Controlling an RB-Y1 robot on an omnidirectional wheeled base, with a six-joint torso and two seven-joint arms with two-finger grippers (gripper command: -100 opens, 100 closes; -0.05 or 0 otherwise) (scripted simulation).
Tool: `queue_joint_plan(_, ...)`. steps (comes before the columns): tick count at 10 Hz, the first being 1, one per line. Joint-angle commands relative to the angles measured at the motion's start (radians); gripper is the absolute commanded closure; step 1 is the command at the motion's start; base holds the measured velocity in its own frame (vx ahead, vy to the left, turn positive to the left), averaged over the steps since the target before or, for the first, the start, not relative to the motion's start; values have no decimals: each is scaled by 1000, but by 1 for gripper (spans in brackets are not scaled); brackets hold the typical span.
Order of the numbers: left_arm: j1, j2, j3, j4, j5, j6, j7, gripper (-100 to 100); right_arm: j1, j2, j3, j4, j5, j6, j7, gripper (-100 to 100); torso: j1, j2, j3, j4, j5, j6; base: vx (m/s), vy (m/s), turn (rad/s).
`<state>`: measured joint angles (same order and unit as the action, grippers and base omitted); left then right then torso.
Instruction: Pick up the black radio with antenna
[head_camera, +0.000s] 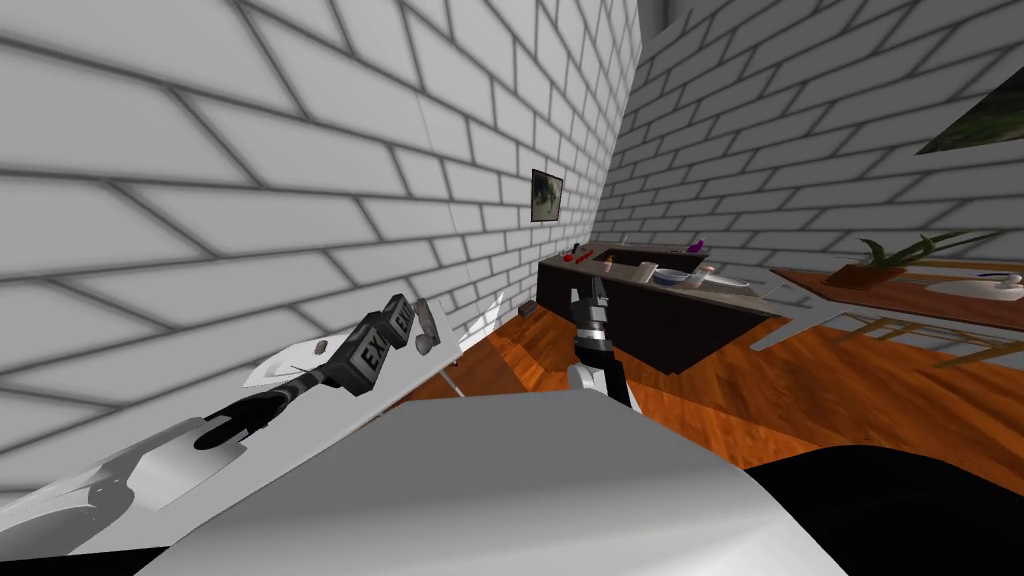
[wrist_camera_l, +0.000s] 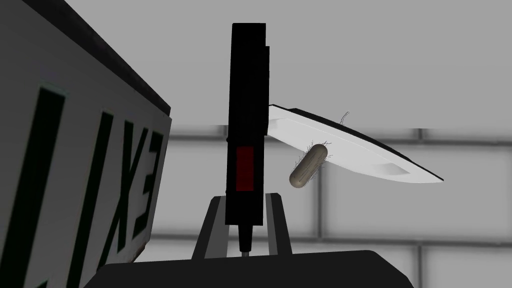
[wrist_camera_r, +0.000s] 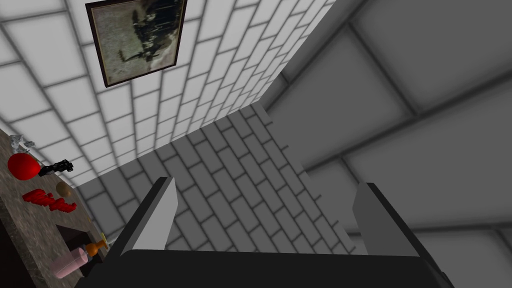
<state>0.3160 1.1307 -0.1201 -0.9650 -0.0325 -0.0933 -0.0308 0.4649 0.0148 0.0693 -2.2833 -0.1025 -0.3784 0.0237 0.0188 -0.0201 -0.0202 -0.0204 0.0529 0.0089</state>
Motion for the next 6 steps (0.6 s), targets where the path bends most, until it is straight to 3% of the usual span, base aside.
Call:
queue_joint_plan(1, 50, -12, 49, -50, -5, 17, -11, 100, 0, 0, 0, 0, 0, 0, 0, 0, 0, 0, 0, 0, 0, 0, 95, 40, 87)
queue_joint_plan(2, 82, -12, 49, -87, -5, 17, -11, 100, 0, 0, 0, 0, 0, 0, 0, 0, 1, -2, -1, 0, 0, 1, 51, 25, 14)
queue_joint_plan(3, 82, -12, 49, -111, -5, 17, -11, 100, 0, 0, 0, 0, 0, 0, 0, 0, 0, -1, -1, -1, 1, 2, 7, 13, -1)
queue_joint_plan(4, 135, -39, 104, -153, -17, 48, -34, 100, 0, 0, 0, 0, 0, 0, 0, 0, 0, -1, -1, -1, 3, 4, 67, 37, 85)
queue_joint_plan(6, 175, -39, 119, -217, -17, 48, -34, 100, 0, 0, 0, 0, 0, 0, 0, 0, 2, -4, -3, -2, 4, 3, 69, 23, 59)
